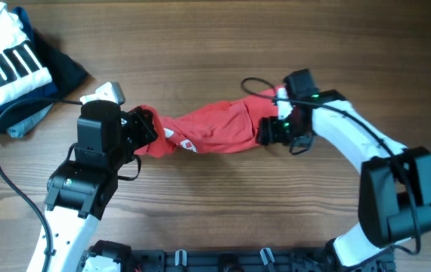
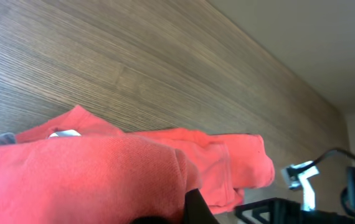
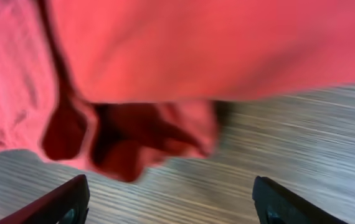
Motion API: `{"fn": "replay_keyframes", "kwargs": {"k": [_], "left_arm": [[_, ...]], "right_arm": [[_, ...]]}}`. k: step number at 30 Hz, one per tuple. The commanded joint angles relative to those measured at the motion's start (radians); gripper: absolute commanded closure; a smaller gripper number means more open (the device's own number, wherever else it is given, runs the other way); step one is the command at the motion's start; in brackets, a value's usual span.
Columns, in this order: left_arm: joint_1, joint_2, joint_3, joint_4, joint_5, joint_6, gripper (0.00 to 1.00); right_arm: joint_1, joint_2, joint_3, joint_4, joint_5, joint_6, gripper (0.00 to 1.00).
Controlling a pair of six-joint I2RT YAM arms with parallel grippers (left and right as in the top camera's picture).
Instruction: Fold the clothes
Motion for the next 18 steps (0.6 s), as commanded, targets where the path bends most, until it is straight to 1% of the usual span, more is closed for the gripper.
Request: {"fn": "replay_keyframes", "kwargs": {"k": [1,6,9,10,11,12,14,15,18], "left_arm": [[0.005,-0.001,-0.001,0.007,-0.028,0.023,0.96],[0.005,-0.001,-0.001,0.007,-0.028,0.023,0.96],[0.005,-0.001,-0.001,0.006,-0.028,0.023,0.96],[0.005,-0.001,-0.001,0.006,-0.028,0.023,0.96],[0.005,-0.001,-0.001,0.006,-0.028,0.023,0.96],[0.005,-0.001,-0.001,0.006,-0.028,0.023,0.96],[0.005,-0.001,-0.001,0.006,-0.028,0.023,0.96],[0.005,-0.001,-0.001,0.006,-0.028,0.023,0.96],[0.005,-0.001,-0.001,0.006,-0.032,0.023,0.95]], "right_arm": [[0.044,0.039,0.004,0.078,-0.003,0.026,0.15],[0.077,0.056,0.004,0.158,0.050,0.090,0.18],[0.081,0.074,0.004,0.173,0.105,0.129,0.23],[0.081,0.083,0.003,0.173,0.105,0.129,0.26],[0.081,0.090,0.003,0.167,0.105,0.129,0.39],[0.081,0.094,0.003,0.158,0.105,0.129,0.55],[0.081,0.095,0.003,0.127,0.105,0.129,0.93],[0.081,0.093,0.004,0.105,0.104,0.129,0.96],[0.081,0.056,0.005,0.041,0.081,0.126,0.96]]}}
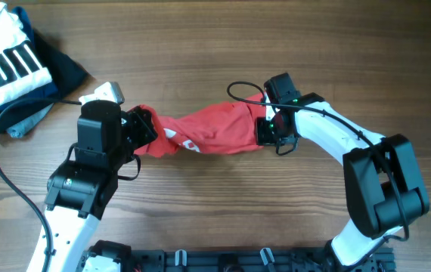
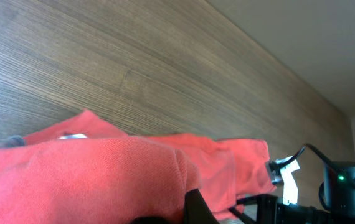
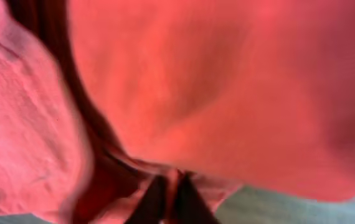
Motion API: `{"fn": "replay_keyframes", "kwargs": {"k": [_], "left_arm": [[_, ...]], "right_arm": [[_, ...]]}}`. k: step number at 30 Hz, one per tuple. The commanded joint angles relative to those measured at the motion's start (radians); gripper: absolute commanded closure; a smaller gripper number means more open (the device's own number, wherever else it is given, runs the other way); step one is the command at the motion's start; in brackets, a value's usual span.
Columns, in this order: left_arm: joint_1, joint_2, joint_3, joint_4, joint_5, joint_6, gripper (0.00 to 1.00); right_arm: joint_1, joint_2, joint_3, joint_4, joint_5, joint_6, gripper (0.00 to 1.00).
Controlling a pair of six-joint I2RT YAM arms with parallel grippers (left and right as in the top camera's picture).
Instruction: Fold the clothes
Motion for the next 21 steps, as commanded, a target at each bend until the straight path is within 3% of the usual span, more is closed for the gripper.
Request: {"fn": "replay_keyframes", "kwargs": {"k": [1,4,8,12,13,15,16,17,21], "left_arm": [[0.005,-0.002,-0.001,0.005,-0.025,0.019,0.95],[0.005,-0.002,-0.001,0.002,-0.061,0.020,0.94],[0.005,-0.002,-0.001,0.003,-0.077,0.019,0.94],[0.005,-0.002,-0.001,-0.003,-0.077,0.019,0.95],[0.005,-0.002,-0.001,-0.005,-0.077,0.019,0.96],[0.005,-0.002,-0.001,-0.009,-0.077,0.019,0.96],[0.005,-0.002,-0.001,-0.010,-0.077,0.019,0.96],[0.005,-0.002,-0.001,-0.012,-0.077,0.019,0.96],[0.005,-0.002,-0.001,-0.028,-0.077,0.020,0.95]], "right_arm": [[0.002,-0.044,0.006,-0.063,0.003,0.010,0.96],[0.000,-0.231,0.047,-0.105,-0.013,-0.014,0.96],[-0.030,-0.419,0.170,-0.013,0.113,-0.002,0.96],[-0.102,-0.433,0.248,0.091,0.187,0.019,0.96],[-0.132,-0.403,0.248,0.108,0.185,0.034,0.87],[-0.171,-0.331,0.248,0.099,0.159,0.050,0.33],[-0.187,-0.283,0.248,0.084,0.126,0.034,0.14],[-0.200,-0.232,0.248,0.061,0.099,0.021,0.01],[-0.221,-0.067,0.248,-0.064,0.095,0.013,0.00]]}}
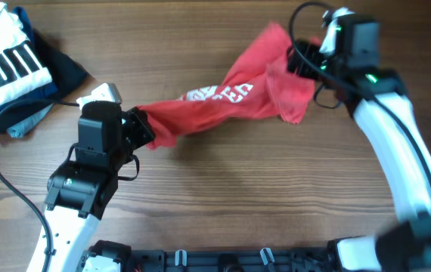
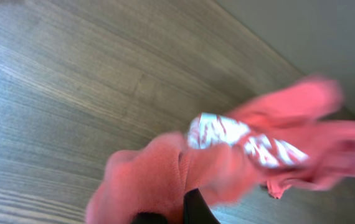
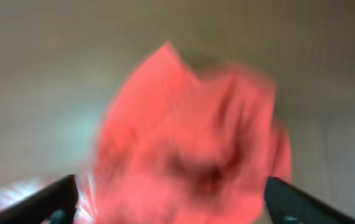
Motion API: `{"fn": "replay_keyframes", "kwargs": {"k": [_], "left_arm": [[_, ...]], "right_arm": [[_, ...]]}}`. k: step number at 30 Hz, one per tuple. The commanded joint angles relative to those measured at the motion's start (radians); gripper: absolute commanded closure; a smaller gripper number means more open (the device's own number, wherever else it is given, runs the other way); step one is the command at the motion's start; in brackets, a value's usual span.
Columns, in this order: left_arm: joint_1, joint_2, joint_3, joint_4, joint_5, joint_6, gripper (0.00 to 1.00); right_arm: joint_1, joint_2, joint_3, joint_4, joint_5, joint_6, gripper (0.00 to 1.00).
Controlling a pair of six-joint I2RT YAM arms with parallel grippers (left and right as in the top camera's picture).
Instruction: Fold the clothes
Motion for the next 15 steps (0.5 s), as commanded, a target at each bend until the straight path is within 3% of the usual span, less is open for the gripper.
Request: {"fn": "replay_keyframes", "kwargs": {"k": [1,12,15], "left_arm": [[0.005,-0.002,-0.001,-0.009,-0.026,0.018,0.96],[0.005,-0.002,-0.001,-0.012,-0.063,0.042,0.94],[0.005,-0.002,-0.001,-0.011,-0.063,0.042,0.94]], "right_arm": [[-0.012,0.178,-0.035,-0.106,-0.009,-0.003,0.00],[-0.011,0.206,-0.035,-0.204,-0.030,-0.069,0.00],[0.006,0.201,-0.035,-0.203,-0.100,-0.145,0.01]]}}
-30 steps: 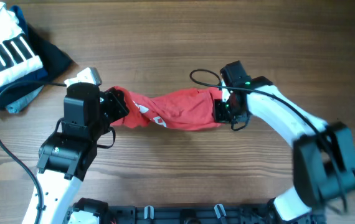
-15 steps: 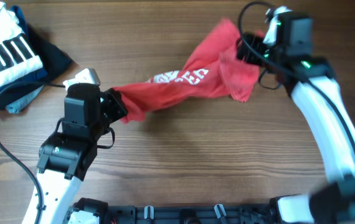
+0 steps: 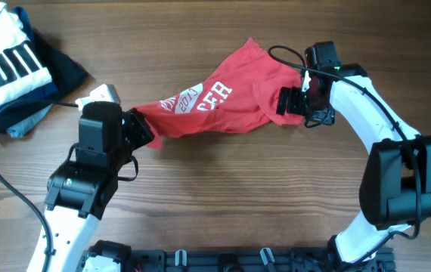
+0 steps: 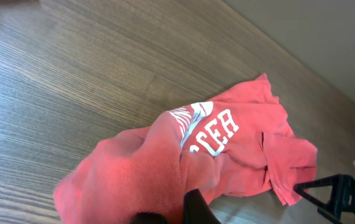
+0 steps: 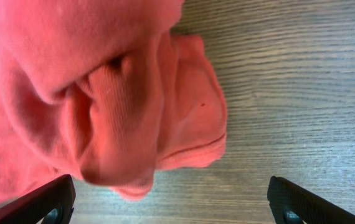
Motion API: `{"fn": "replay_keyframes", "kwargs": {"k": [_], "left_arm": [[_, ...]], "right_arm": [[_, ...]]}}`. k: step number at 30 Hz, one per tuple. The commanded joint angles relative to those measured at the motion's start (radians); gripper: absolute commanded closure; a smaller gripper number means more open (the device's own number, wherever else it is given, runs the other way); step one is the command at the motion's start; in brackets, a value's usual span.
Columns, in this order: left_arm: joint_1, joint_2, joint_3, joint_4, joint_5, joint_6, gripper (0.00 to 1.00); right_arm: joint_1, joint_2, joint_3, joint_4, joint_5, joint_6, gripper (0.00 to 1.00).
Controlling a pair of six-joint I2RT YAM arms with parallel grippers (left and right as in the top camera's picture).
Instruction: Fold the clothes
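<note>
A red shirt (image 3: 215, 102) with white lettering facing up lies loosely spread across the middle of the table. The left wrist view shows the same shirt (image 4: 227, 137) stretching away from me. My left gripper (image 3: 136, 130) is shut on the shirt's bunched left end, its fingers (image 4: 193, 208) pinching the cloth at the bottom of the left wrist view. My right gripper (image 3: 295, 106) stands wide open at the shirt's right edge. A rumpled red fold (image 5: 134, 118) hangs just in front of the right gripper (image 5: 174, 202), with nothing between the jaws.
A pile of other clothes (image 3: 7, 60), white with dark stripes on navy and grey, sits at the far left corner. A black cable (image 3: 0, 159) loops along the table's left side. Bare wooden table (image 3: 238, 189) lies in front of the shirt.
The shirt was stretched up toward the far right; now it lies lower and wider on the table, lettering up. My right gripper has come down to its right edge, still open. Left grip unchanged.
The shirt lay as a twisted roll between both arms, the right gripper open at its right end. Then the right gripper was shut on that end. Later it stood open at the far right, the shirt stretched out. Now the shirt lies spread.
</note>
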Motion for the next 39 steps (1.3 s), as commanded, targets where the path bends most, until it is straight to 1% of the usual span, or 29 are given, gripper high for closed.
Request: {"fn": "replay_keyframes", "kwargs": {"k": [1,5,6,9,11,13,16,19,20,22,24,27,31,33,34,35,39], "left_arm": [[0.005,-0.002,-0.001,0.005,-0.026,0.023,0.94],[0.005,-0.002,-0.001,0.005,-0.026,0.023,0.94],[0.005,-0.002,-0.001,0.005,-0.026,0.023,0.94],[0.005,-0.002,-0.001,0.004,-0.026,0.023,0.94],[0.005,-0.002,-0.001,0.004,-0.025,0.023,0.94],[0.005,-0.002,-0.001,0.004,-0.025,0.023,0.94],[0.005,-0.002,-0.001,0.003,-0.025,0.023,0.94],[0.005,-0.002,-0.001,-0.003,-0.025,0.023,0.94],[0.005,-0.002,-0.001,-0.006,-0.025,0.023,0.93],[0.005,-0.002,-0.001,-0.007,-0.025,0.023,0.93],[0.005,-0.002,-0.001,-0.007,-0.025,0.023,0.92],[0.005,-0.002,-0.001,-0.007,-0.025,0.023,0.92],[0.005,-0.002,-0.001,-0.007,-0.025,0.023,0.91],[0.005,-0.002,-0.001,-0.007,-0.025,0.023,0.91],[0.005,-0.002,-0.001,-0.007,-0.025,0.023,0.91],[0.005,-0.002,-0.001,-0.007,-0.025,0.023,0.91],[0.005,-0.002,-0.001,-0.007,-0.025,0.023,0.91]], "right_arm": [[0.027,-0.038,0.018,0.000,-0.085,-0.104,0.02],[0.082,-0.082,0.018,0.030,-0.053,-0.094,0.08],[0.103,-0.100,0.018,0.051,-0.019,-0.068,0.08],[0.156,-0.127,0.018,0.131,0.055,-0.049,0.10],[0.180,-0.125,0.018,0.174,0.057,-0.049,0.16],[0.208,-0.100,0.018,0.220,0.058,-0.051,0.25],[0.225,-0.048,0.018,0.255,0.058,-0.048,0.26],[0.225,0.027,0.018,0.299,0.058,-0.034,0.24],[0.225,0.051,0.018,0.323,0.057,-0.029,0.22],[0.225,0.089,0.018,0.380,0.057,-0.023,0.22],[0.225,0.119,0.018,0.444,0.056,-0.021,0.25],[0.225,0.145,0.018,0.494,0.058,-0.013,0.29],[0.220,0.179,0.018,0.497,0.134,0.041,0.36],[0.219,0.195,0.018,0.494,0.162,0.063,0.38],[0.219,0.198,0.018,0.492,0.172,0.076,0.38],[0.219,0.209,0.018,0.492,0.181,0.088,0.41],[0.219,0.221,0.018,0.494,0.181,0.109,0.46]]}}
